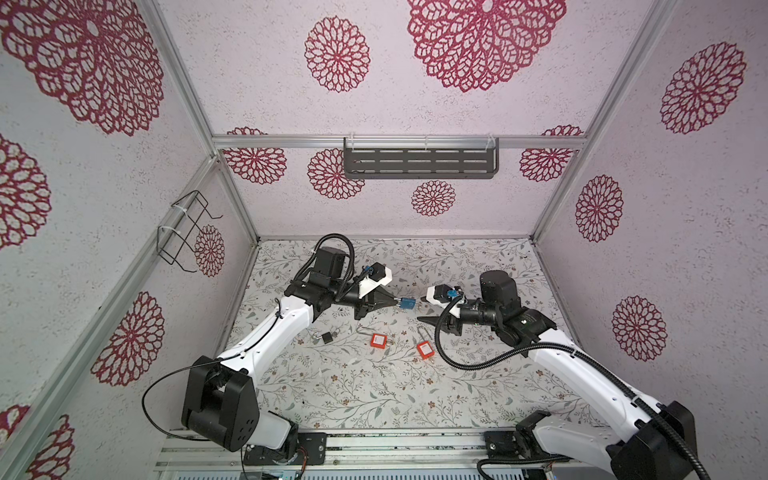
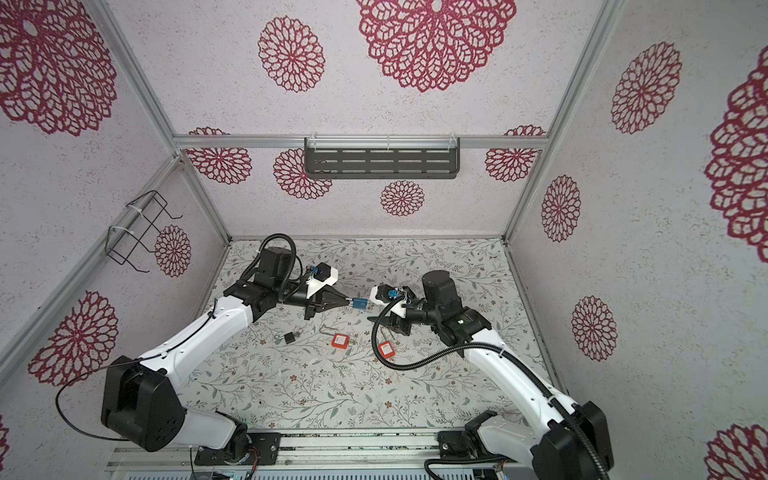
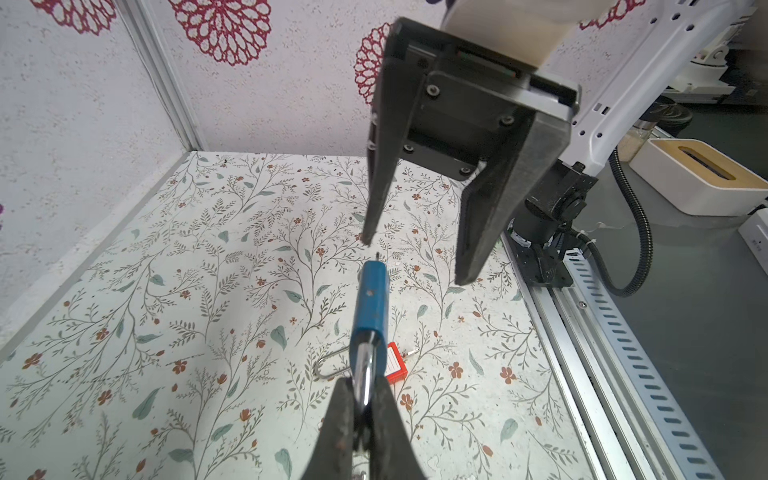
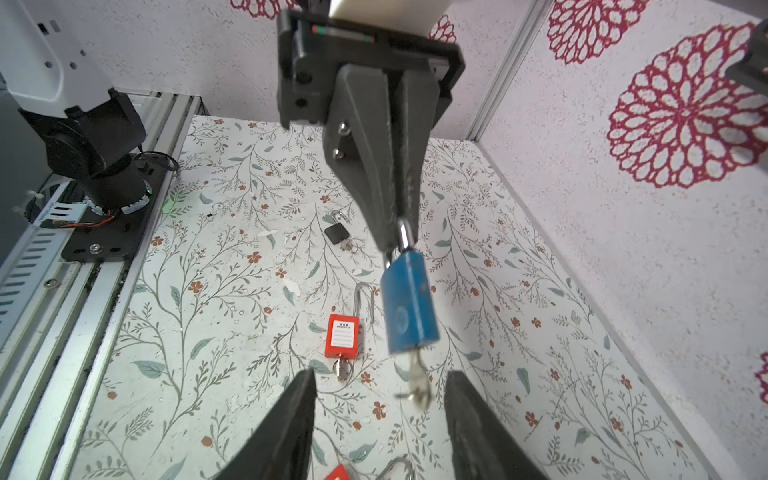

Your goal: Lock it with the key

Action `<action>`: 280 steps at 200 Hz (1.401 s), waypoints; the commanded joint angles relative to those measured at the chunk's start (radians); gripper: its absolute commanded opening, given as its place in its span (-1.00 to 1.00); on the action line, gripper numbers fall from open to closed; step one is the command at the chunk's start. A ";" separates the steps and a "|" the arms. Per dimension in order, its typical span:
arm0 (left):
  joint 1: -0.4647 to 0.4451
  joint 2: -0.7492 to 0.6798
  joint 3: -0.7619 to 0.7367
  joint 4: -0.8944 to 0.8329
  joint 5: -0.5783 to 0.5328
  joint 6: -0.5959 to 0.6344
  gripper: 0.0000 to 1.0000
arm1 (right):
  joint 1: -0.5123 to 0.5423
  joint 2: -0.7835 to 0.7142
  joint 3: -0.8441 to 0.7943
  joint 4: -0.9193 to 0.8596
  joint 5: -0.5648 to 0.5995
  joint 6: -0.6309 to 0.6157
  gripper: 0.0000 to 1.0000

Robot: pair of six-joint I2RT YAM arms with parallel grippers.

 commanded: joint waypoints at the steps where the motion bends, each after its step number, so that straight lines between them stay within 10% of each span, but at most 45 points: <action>1: 0.005 -0.025 0.032 -0.002 0.043 0.002 -1.00 | 0.007 -0.088 -0.053 -0.007 0.048 0.059 0.06; 96: -0.038 -0.086 -0.032 -0.016 0.000 0.028 -1.00 | 0.005 -0.109 -0.027 0.001 0.062 0.143 -0.35; 280: -0.083 -0.042 0.050 -0.156 -0.028 0.165 -1.00 | 0.006 -0.031 0.079 -0.169 0.046 0.125 -0.54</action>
